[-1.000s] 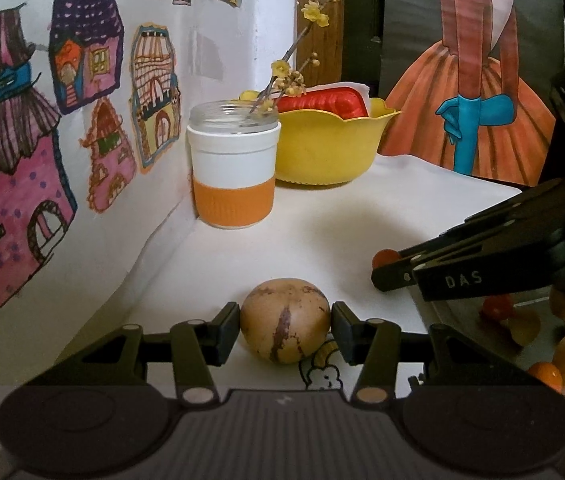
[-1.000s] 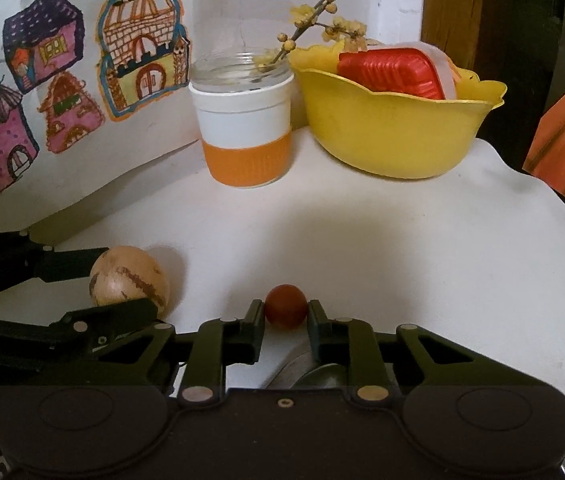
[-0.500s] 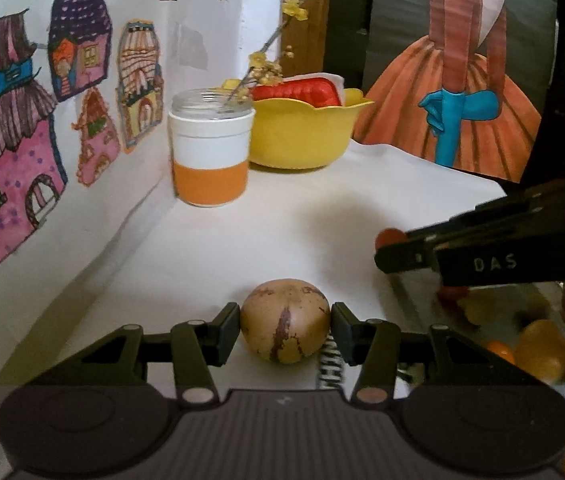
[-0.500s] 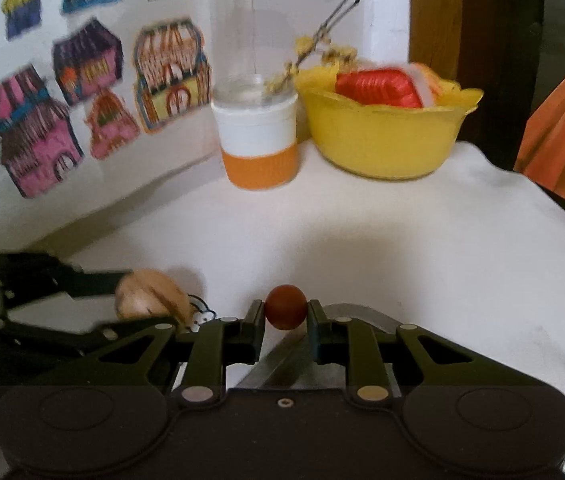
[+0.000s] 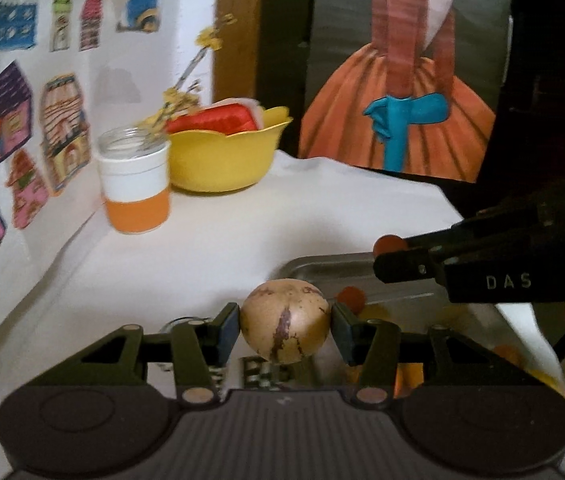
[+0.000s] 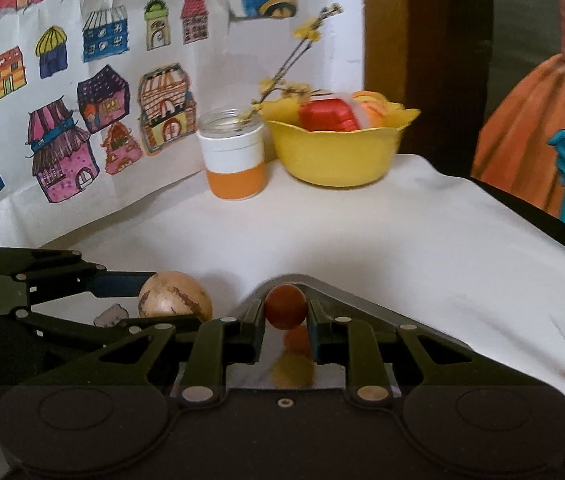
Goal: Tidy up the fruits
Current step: 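Carry the striped fruit and the red tomato over the metal tray with both tools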
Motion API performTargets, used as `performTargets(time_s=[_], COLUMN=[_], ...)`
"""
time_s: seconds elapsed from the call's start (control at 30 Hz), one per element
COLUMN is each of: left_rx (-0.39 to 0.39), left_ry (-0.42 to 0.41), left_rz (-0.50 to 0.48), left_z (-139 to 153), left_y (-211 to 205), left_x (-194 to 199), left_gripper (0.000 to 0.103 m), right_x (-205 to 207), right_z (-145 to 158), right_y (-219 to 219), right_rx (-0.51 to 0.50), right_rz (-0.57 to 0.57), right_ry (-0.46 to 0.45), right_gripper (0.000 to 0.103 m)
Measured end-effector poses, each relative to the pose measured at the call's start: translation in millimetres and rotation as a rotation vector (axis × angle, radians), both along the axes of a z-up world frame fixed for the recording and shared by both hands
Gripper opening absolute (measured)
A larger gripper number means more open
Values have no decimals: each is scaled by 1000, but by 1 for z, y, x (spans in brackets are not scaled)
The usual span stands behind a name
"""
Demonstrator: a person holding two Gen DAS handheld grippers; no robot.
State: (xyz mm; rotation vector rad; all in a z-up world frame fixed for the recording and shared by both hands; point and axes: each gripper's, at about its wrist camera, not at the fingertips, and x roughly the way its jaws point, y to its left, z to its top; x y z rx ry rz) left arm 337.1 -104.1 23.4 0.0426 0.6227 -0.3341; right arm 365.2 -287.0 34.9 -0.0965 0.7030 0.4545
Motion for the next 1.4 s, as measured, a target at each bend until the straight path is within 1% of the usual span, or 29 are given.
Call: performTargets(time_s=[0.17,0.47,0.8,0.97,1.4], left_rx=[-38,-40,-34,-20,0], left_ry=[9,23,16,4,21], left_rz=[-14,-45,-58,-60,-69], left_z=[4,5,0,-4,-11], left_y=[-20,-44,-71,-79,-90], left_x=[-4,-17,-15,-15,-14], left_gripper=[54,54,54,54,54], right_x=[-16,-41,-60,-63,-67], right_z=[2,-1,-13,-20,-33], right_y=[-26,-59,-71,-78,-87], right_rx=[-4,-17,-71,-68,-52], right_rz=[-42,-69,-66,-77,-101], right_ry=[-12,-19,-32,-27,-9], right_gripper=[24,24,24,24,24])
